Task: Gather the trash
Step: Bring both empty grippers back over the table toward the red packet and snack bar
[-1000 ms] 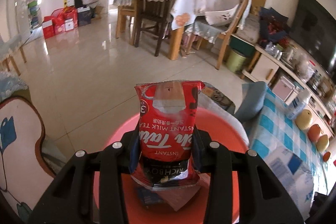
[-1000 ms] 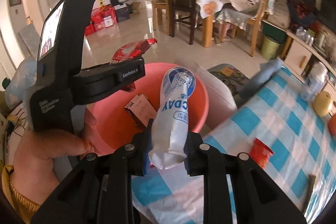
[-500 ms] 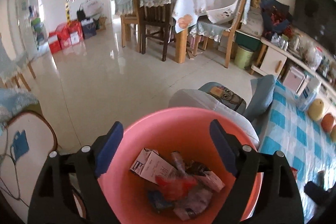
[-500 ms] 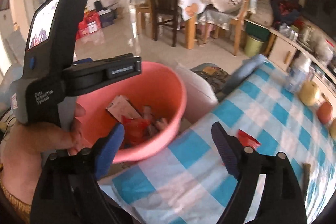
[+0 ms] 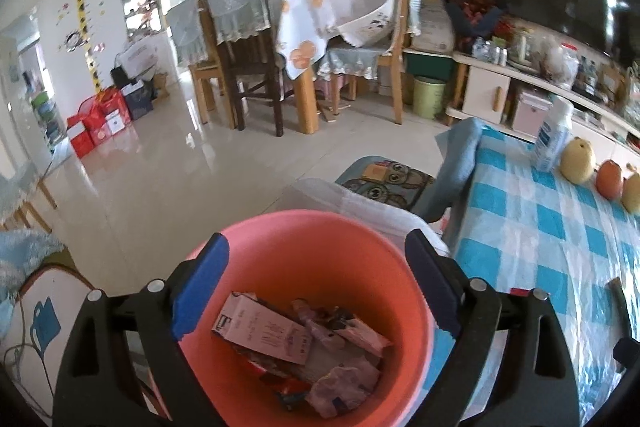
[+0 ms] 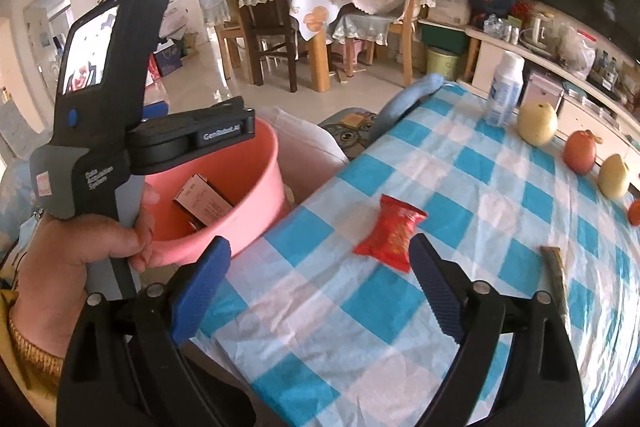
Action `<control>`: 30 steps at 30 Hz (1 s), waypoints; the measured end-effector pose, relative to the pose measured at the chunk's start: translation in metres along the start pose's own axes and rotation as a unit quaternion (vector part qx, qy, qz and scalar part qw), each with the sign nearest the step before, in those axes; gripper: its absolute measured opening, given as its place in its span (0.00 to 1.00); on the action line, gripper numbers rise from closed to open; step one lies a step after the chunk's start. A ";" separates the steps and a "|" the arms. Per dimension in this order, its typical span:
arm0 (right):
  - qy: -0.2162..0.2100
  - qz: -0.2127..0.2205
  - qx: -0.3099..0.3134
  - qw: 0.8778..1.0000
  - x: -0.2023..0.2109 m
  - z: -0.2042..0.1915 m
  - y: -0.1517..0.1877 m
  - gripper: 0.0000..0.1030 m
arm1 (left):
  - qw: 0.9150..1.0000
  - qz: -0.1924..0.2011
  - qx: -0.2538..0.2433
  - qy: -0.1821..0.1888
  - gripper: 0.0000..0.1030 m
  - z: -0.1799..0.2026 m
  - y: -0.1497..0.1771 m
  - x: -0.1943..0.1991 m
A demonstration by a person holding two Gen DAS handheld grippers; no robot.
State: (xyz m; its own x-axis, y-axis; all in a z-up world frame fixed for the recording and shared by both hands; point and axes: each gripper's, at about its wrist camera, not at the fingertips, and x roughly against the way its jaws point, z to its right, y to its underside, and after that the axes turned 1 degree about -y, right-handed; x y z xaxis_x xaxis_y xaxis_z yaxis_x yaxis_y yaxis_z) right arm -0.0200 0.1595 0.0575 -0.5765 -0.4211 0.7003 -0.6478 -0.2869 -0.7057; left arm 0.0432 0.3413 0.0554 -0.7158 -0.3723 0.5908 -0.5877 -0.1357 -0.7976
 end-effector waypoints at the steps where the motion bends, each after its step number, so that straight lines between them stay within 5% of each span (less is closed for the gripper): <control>1: 0.000 0.001 0.000 1.000 0.003 0.002 0.002 0.87 | 1.000 0.002 -0.003 0.002 0.88 0.003 0.000 0.001; 30: 0.046 0.015 -0.056 0.997 0.052 0.076 0.047 0.91 | 0.994 0.015 -0.097 0.054 0.90 0.117 0.008 0.023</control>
State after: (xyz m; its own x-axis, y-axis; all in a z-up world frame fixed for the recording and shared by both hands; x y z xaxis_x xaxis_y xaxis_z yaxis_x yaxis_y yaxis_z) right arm -0.0427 0.0591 0.0531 -0.6368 -0.3460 0.6891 -0.6776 -0.1754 -0.7142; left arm 0.0664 0.2247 0.0486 -0.7644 -0.2713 0.5849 -0.6194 0.0575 -0.7829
